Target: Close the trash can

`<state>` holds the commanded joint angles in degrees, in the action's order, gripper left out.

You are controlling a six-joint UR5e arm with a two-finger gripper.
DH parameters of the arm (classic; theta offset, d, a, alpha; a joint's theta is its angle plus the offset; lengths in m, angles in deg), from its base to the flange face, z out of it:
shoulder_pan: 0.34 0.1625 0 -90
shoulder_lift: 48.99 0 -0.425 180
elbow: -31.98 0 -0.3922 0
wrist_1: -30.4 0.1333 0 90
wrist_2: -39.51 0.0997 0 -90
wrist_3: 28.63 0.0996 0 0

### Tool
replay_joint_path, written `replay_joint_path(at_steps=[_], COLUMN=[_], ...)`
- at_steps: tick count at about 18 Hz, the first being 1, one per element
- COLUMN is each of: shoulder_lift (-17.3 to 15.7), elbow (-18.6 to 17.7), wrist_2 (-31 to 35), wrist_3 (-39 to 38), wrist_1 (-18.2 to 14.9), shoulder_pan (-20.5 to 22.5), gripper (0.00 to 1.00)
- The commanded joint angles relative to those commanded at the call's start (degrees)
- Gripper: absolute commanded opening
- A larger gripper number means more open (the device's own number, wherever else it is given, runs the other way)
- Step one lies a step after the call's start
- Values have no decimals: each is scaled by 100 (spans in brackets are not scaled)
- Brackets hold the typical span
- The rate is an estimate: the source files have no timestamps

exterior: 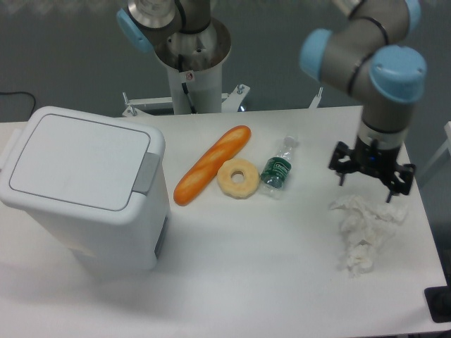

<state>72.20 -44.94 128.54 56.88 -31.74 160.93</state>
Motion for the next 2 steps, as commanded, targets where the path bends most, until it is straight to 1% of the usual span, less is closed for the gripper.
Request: replay_joint_path(at_steps=[2], shoulder_lift=[45], elbow=[54], wrist_2=[26], wrist_3=[-8], wrist_1=[0], shoulder_pan=[-9], gripper=[100])
